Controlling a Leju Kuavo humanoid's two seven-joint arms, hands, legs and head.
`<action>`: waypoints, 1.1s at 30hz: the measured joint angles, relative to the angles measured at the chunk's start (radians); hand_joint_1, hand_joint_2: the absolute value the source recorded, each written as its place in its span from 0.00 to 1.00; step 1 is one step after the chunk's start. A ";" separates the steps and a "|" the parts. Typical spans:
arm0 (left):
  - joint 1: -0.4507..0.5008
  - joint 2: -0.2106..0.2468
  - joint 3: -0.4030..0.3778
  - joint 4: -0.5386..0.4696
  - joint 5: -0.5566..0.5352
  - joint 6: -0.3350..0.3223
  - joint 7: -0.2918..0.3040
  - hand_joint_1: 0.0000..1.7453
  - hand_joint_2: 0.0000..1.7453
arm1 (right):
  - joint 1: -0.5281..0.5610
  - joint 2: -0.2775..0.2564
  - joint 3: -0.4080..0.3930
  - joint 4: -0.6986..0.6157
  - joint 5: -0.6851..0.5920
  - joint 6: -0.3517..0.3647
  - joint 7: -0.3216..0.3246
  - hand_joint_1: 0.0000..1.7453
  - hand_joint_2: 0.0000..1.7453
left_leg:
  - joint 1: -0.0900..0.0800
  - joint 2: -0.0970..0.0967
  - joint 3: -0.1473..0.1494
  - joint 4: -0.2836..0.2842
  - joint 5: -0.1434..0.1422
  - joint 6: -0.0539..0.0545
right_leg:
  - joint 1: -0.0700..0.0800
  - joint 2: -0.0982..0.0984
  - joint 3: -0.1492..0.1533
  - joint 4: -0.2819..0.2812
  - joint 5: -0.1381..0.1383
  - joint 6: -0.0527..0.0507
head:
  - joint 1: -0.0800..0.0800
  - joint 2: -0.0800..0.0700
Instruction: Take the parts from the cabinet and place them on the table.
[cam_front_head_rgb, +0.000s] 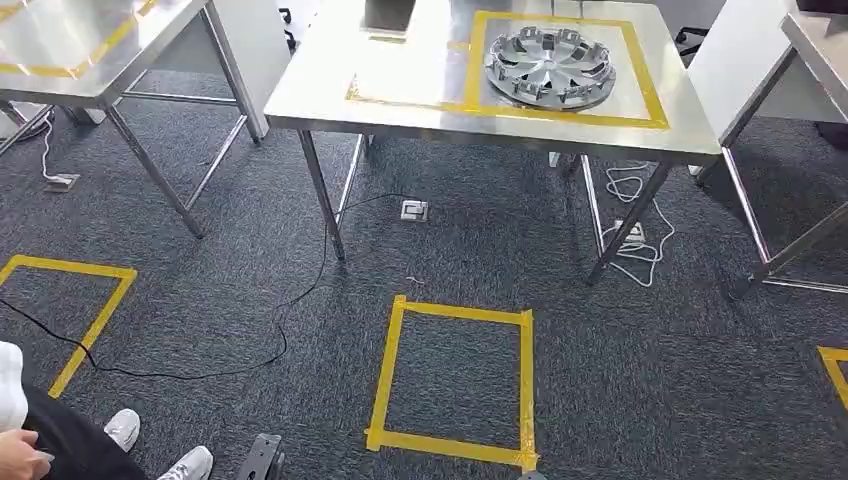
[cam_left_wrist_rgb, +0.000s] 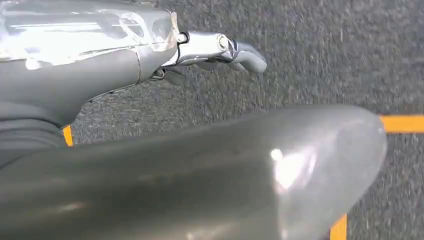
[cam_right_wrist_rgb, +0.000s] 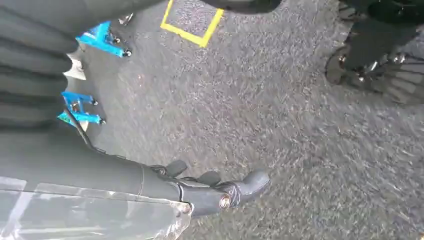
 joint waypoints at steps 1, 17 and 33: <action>0.000 0.000 0.000 0.000 0.001 0.000 0.000 0.00 0.00 | 0.000 0.000 0.001 0.000 0.000 0.000 0.000 0.00 1.00 | -0.002 0.001 -0.013 0.000 0.009 0.004 | 0.000 0.000 -0.032 0.087 -0.053 -0.009 | 0.002 0.000; 0.002 -0.005 0.000 0.000 0.005 0.011 -0.003 0.00 0.00 | -0.006 -0.008 0.027 -0.008 -0.009 -0.005 0.011 0.00 1.00 | 0.003 -0.001 -0.178 0.233 -0.072 -0.062 | 0.003 -0.001 0.126 -0.081 -0.019 -0.038 | -0.003 0.000; 0.001 -0.002 0.000 -0.002 0.003 0.015 -0.003 0.00 0.00 | -0.008 -0.009 0.051 -0.011 -0.023 -0.021 0.030 0.00 1.00 | 0.000 0.000 -0.038 -0.007 0.034 0.003 | 0.001 0.001 -0.035 0.197 -0.123 -0.017 | 0.002 0.000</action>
